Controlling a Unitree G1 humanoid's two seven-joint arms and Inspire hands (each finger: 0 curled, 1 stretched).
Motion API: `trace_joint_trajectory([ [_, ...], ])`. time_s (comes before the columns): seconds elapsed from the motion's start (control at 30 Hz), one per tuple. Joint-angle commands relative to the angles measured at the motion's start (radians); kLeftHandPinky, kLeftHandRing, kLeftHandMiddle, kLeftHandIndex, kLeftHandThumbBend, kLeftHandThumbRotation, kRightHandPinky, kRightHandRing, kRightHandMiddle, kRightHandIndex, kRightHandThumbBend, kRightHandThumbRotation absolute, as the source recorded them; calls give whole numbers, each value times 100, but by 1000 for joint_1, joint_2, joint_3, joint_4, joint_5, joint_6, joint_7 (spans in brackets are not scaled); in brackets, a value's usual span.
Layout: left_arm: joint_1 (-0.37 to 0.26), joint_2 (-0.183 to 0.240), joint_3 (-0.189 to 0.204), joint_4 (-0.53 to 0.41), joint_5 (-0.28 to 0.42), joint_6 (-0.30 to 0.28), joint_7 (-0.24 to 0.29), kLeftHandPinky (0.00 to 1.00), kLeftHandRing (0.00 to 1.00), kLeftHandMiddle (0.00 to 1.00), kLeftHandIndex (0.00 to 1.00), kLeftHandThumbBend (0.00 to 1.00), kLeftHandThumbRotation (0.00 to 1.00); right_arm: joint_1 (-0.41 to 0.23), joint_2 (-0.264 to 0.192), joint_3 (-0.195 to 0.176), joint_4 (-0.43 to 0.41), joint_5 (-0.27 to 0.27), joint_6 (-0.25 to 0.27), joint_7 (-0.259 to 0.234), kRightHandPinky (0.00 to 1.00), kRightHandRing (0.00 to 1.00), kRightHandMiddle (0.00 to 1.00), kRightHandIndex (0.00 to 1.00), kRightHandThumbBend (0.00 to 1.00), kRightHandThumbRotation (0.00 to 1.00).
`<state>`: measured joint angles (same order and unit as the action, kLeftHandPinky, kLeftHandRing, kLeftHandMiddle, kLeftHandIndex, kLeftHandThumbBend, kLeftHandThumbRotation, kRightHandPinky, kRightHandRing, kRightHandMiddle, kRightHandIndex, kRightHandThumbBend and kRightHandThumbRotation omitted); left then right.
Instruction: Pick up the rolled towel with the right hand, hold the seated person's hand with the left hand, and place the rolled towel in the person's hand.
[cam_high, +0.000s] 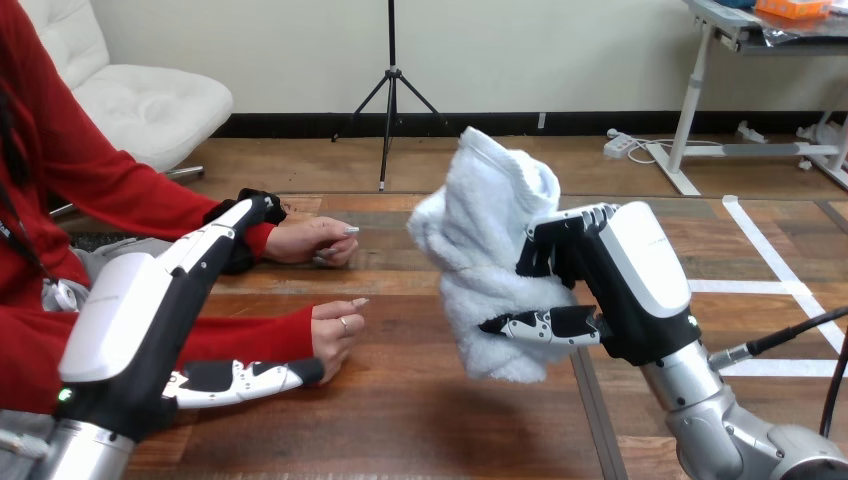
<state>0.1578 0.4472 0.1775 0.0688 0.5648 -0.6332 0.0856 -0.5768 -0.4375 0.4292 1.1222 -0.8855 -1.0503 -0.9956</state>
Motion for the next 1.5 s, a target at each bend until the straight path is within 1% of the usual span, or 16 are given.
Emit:
trace_joint_trajectory([
  [0.0,-59,68,-3,-34,-1,7,-22,74,83,87,89,100,37,-25,-24,-5,-93,-9,-13,-59,6,9,15,13,74,0],
  [0.1,-66,88,-2,-9,3,-10,-13,74,83,86,89,100,35,-19,-26,-6,-112,-10,-13,-60,6,9,15,13,74,0],
  [0.2,-67,113,-5,-14,13,15,-35,74,84,87,89,100,34,-11,-28,-11,-134,-7,-20,-55,6,9,14,13,74,0],
  [0.3,-69,137,-6,-10,24,23,-43,74,84,87,89,100,35,-3,-34,-10,-161,-19,-7,-63,6,9,14,12,75,0],
  [0.4,-78,154,-10,5,11,16,-50,75,84,87,89,100,35,6,-38,-18,-181,-8,-15,-45,5,8,14,12,75,0],
  [0.5,-81,173,-13,12,11,26,-65,75,84,86,89,100,34,14,-41,-23,-200,-2,-16,-37,5,8,14,12,76,0],
  [0.6,-86,190,-19,15,6,42,-90,76,84,87,89,100,34,23,-44,-31,-218,12,-26,-20,5,8,14,12,77,0],
  [0.7,-96,204,-26,33,8,43,-98,76,85,87,89,100,34,31,-48,-36,-241,8,-27,-27,5,8,14,12,79,0],
  [0.9,-118,229,-43,70,11,52,-121,77,85,87,89,100,34,47,-56,-48,-282,20,-31,-10,5,8,14,12,81,0],
  [1.1,-149,254,-69,139,33,41,-114,78,86,87,88,100,35,65,-62,-65,-331,29,-26,5,5,8,13,12,80,0],
  [1.33,-191,280,-103,232,60,33,-98,79,86,88,89,100,38,81,-62,-86,-385,12,-26,-16,4,8,13,11,80,0],
  [1.47,-218,293,-126,289,77,25,-77,80,86,88,88,100,38,94,-62,-99,-415,10,-17,-11,4,7,12,11,81,0],
])
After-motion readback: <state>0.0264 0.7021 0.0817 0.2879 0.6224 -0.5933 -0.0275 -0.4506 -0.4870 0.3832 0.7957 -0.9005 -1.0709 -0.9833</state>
